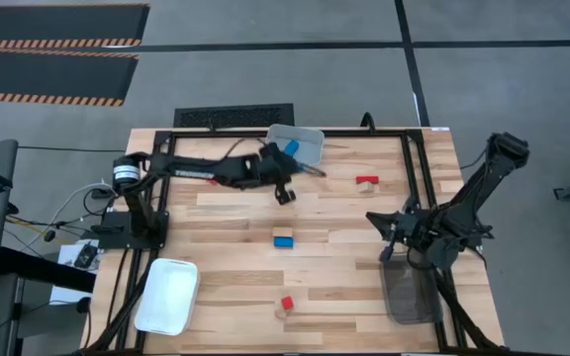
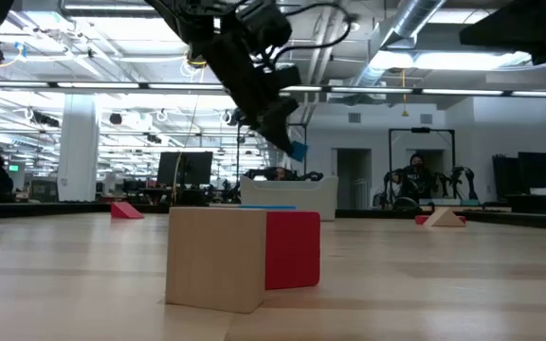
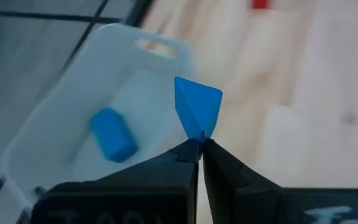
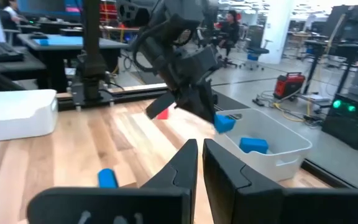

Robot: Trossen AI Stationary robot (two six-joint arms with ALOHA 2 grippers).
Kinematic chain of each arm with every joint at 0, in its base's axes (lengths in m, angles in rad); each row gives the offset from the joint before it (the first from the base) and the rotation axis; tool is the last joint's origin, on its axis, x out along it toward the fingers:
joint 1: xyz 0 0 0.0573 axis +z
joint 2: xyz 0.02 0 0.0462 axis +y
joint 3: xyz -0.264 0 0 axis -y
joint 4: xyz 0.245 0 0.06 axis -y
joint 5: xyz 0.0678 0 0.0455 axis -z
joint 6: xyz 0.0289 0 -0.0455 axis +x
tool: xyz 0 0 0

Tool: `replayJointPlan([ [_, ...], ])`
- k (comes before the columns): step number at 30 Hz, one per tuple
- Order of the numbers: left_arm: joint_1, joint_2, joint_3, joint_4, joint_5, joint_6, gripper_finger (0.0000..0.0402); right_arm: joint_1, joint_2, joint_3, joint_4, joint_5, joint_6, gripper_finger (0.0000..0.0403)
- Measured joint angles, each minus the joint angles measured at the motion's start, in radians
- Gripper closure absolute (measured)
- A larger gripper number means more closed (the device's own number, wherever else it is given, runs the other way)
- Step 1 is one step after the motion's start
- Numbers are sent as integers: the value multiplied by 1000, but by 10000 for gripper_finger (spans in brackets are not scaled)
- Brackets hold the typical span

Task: Sort & place blocks by color
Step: Put the blue triangle block into the gray bin

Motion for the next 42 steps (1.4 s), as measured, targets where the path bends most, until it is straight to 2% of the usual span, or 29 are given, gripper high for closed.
replayJointPlan([
  [10,242,36,31,-3,119,-80,401,-109,0,0,3,-59,-69,351],
  [14,298,56,33,-2,159,-102,401,-160,0,0,10,-85,-107,351],
  [20,309,76,33,-4,176,-100,401,-247,-1,0,45,-188,-168,351],
  [28,296,100,32,-41,129,-84,402,-315,0,0,46,-286,-178,351],
  [42,296,104,33,-23,112,-66,401,-316,0,0,31,-326,-151,351],
])
